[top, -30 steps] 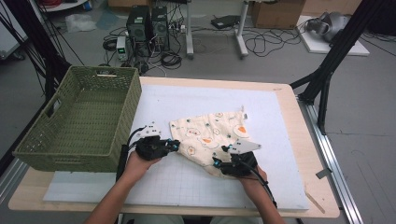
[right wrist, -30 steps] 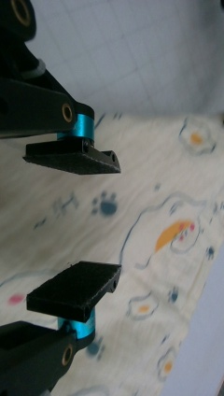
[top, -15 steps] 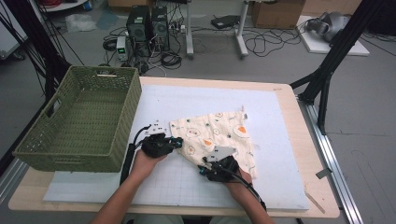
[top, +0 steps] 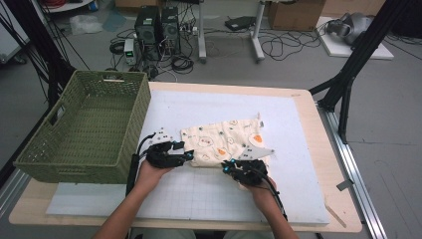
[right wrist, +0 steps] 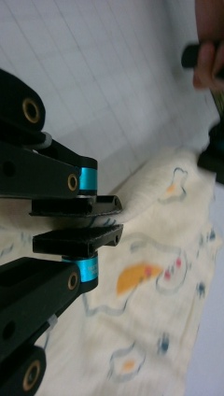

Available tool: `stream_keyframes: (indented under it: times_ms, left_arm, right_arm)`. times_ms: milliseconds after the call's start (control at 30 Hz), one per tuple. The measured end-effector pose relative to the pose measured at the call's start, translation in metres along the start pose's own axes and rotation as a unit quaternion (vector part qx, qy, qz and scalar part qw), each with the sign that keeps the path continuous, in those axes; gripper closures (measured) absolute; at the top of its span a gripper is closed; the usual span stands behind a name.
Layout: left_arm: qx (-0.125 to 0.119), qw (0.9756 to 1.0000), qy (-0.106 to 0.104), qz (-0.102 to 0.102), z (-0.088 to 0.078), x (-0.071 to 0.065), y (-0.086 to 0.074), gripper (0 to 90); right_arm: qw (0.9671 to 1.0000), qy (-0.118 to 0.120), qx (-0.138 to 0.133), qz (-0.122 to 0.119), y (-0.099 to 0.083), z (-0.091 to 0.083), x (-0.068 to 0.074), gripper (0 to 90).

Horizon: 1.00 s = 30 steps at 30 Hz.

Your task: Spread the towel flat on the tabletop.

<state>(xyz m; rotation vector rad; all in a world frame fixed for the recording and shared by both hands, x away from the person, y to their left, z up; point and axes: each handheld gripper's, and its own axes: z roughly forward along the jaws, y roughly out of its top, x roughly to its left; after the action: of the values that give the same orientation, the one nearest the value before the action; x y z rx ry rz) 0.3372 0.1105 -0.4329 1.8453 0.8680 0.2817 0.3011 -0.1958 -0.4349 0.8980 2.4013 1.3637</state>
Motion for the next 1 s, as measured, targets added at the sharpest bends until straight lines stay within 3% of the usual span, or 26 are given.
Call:
stream_keyframes:
  times_ms: [133, 267, 367, 433, 533, 633, 733, 800, 900, 1000]
  left_arm:
    - [-0.001, 0.9999, -0.003, 0.013, -0.001, -0.003, 0.001, 46.3]
    - [0.003, 0.9993, -0.018, 0.033, -0.004, -0.009, 0.002, 57.4]
    - [-0.004, 0.9978, -0.038, 0.055, -0.006, -0.016, 0.004, 63.7]
    - [-0.008, 0.9954, -0.058, 0.076, -0.005, -0.023, 0.005, 63.8]
    - [-0.008, 0.9915, -0.080, 0.102, 0.002, -0.035, 0.006, 55.5]
    - [0.012, 0.9878, -0.095, 0.123, 0.014, -0.047, 0.004, 44.0]
    - [0.047, 0.9855, -0.073, 0.146, 0.029, -0.053, 0.001, 38.0]
    - [0.065, 0.9857, -0.056, 0.145, 0.038, -0.052, 0.000, 38.3]
    - [0.090, 0.9836, -0.039, 0.152, 0.044, -0.050, -0.002, 51.1]
    - [0.097, 0.9836, -0.028, 0.149, 0.041, -0.047, -0.003, 78.7]
  right_arm:
    - [0.9988, -0.024, -0.009, 0.042, -0.004, 0.000, -0.016, 83.5]
    - [0.9958, -0.048, 0.021, 0.074, -0.008, 0.010, -0.029, 83.3]
    - [0.9941, -0.074, 0.036, 0.070, -0.005, 0.013, -0.032, 81.4]
    - [0.9937, -0.074, 0.042, 0.074, -0.005, 0.014, -0.033, 81.4]
    - [0.9940, -0.063, 0.044, 0.078, -0.005, 0.013, -0.033, 81.5]
    - [0.9942, -0.059, 0.046, 0.077, -0.005, 0.014, -0.033, 81.5]
    - [0.9941, -0.058, 0.045, 0.080, -0.005, 0.014, -0.034, 81.5]
    - [0.9944, -0.056, 0.046, 0.077, -0.005, 0.014, -0.034, 81.5]
    - [0.9942, -0.052, 0.047, 0.081, -0.005, 0.014, -0.034, 81.5]
    - [0.9948, -0.047, 0.047, 0.078, -0.006, 0.014, -0.034, 81.5]
